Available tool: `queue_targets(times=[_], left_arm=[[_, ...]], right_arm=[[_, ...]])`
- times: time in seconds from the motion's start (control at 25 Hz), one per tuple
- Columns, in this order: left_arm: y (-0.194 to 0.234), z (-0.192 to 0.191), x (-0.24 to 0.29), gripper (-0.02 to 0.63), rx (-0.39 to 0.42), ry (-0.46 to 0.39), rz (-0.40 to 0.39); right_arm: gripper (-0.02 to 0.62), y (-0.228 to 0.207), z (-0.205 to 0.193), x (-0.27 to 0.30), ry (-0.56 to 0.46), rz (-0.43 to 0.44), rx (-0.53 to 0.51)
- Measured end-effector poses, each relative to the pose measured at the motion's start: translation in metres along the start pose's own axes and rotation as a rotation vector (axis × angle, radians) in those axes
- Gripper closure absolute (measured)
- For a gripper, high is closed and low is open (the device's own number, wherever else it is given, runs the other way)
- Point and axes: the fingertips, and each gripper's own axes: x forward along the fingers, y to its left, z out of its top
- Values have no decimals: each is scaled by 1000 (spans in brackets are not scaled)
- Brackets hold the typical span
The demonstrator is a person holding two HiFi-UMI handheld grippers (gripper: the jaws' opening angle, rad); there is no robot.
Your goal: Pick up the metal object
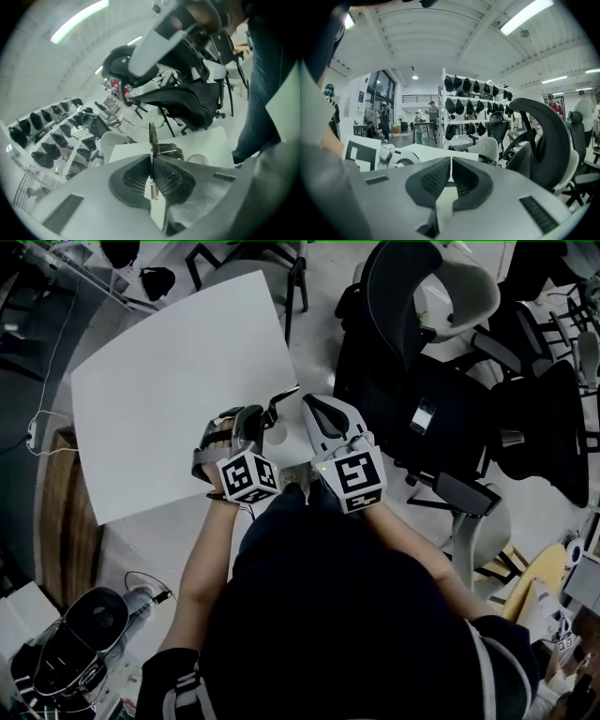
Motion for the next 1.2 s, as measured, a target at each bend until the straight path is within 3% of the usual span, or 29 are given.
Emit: queue_targets(times=[0.36,0.6,0.72,0.84,0.96,1.2], left_arm=[[86,29,-78,583,-287,-171,291],[147,50,-130,583,-476,-358,459],[177,58,-155,583,-650,-517,517],[196,55,-171,583,-813,-592,507],[215,56,-184,582,-875,-641,519],[229,61,-202,582,-880,-668,566]], right_arm=[[568,1,47,12,-97,32,-87],[568,-12,107,11,-221,10,-103],[568,-15,136,5,-287,-2,-122],[568,-13,161,-3,-333,5,-136],[568,-12,183,-12,-366,4,-148],[568,-15,206,-25,-425,-38,-177]])
